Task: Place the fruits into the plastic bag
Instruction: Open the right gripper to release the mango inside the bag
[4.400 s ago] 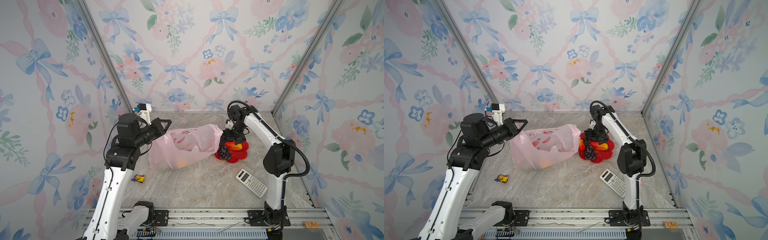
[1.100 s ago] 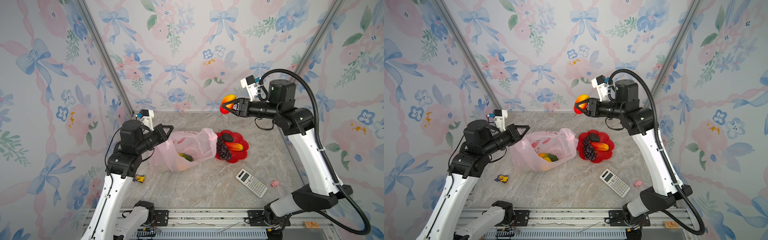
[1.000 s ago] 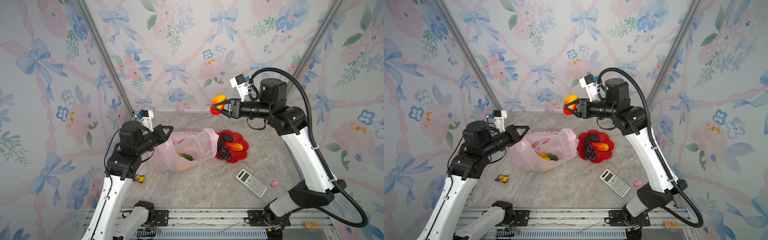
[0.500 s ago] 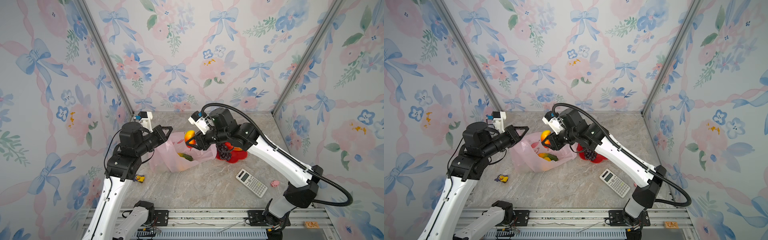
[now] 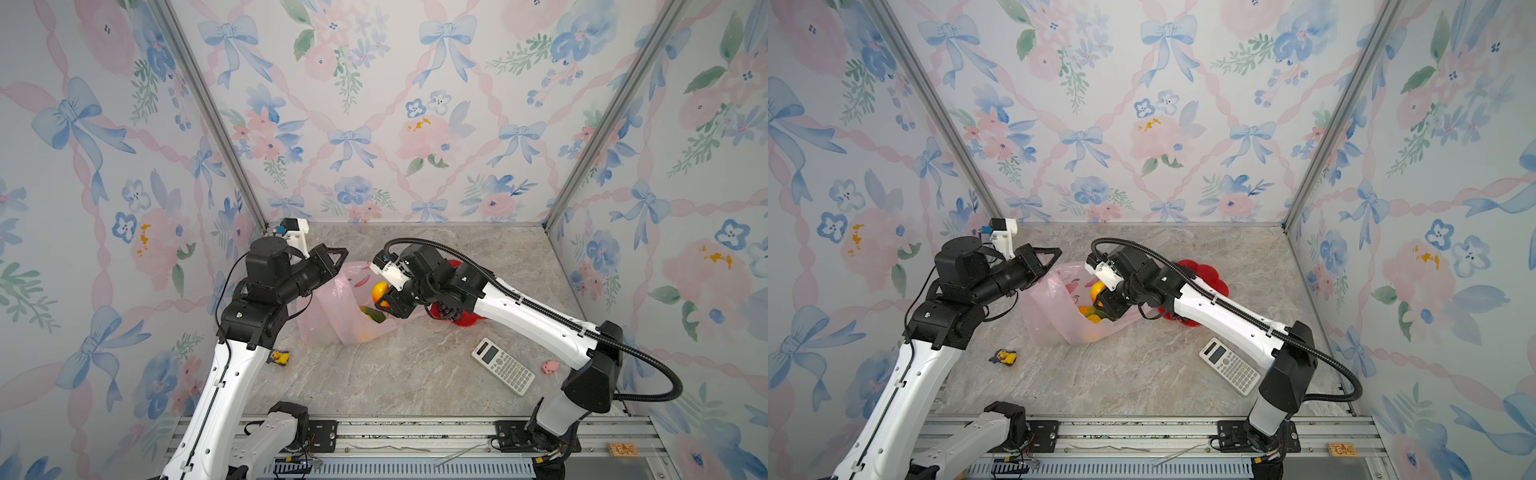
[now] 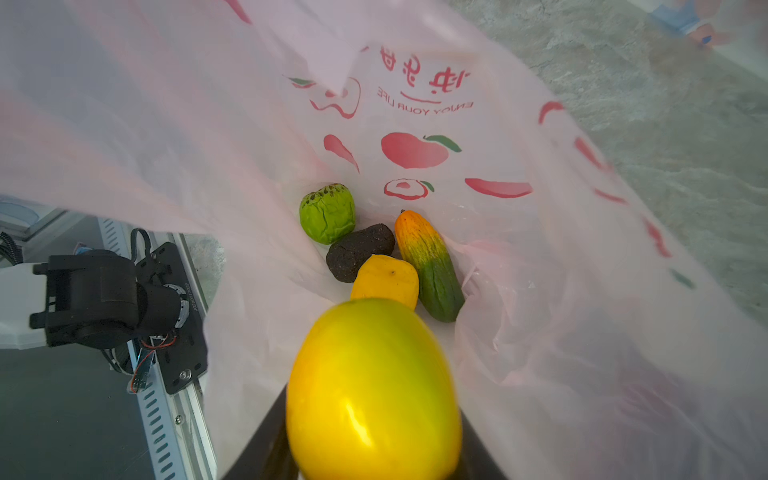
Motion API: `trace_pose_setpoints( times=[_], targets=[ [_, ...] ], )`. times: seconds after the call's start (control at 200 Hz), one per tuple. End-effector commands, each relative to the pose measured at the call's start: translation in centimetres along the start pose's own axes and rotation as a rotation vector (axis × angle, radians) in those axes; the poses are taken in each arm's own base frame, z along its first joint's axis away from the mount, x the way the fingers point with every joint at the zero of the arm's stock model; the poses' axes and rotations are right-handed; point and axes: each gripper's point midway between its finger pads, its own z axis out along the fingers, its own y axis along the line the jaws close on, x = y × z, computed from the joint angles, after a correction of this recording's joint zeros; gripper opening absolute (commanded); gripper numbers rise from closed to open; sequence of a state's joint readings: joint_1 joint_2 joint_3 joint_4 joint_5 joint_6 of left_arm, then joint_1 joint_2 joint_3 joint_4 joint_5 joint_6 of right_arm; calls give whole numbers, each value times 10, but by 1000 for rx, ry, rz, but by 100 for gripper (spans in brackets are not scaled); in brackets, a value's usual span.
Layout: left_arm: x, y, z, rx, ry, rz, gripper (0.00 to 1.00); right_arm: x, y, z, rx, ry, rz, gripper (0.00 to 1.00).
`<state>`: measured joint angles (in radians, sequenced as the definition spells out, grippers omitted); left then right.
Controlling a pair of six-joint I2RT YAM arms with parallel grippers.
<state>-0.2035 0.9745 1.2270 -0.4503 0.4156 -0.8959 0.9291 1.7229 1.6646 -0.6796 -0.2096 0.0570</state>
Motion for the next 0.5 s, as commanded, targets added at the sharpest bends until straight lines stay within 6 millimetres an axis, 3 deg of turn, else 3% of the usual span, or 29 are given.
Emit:
trace_pose_setpoints(
  times=[0.0,0.255,0.495],
  targets=[
    [-6,-12,1,43,-13,11,0,17,-6,31,-39,107,17,35],
    [13,12,9,17,14,-20,0,39,-51,89,-53,267,246,35],
    [29,35,19,-5,41,-50,0,62,-92,111,-13,369,374,41]
  ],
)
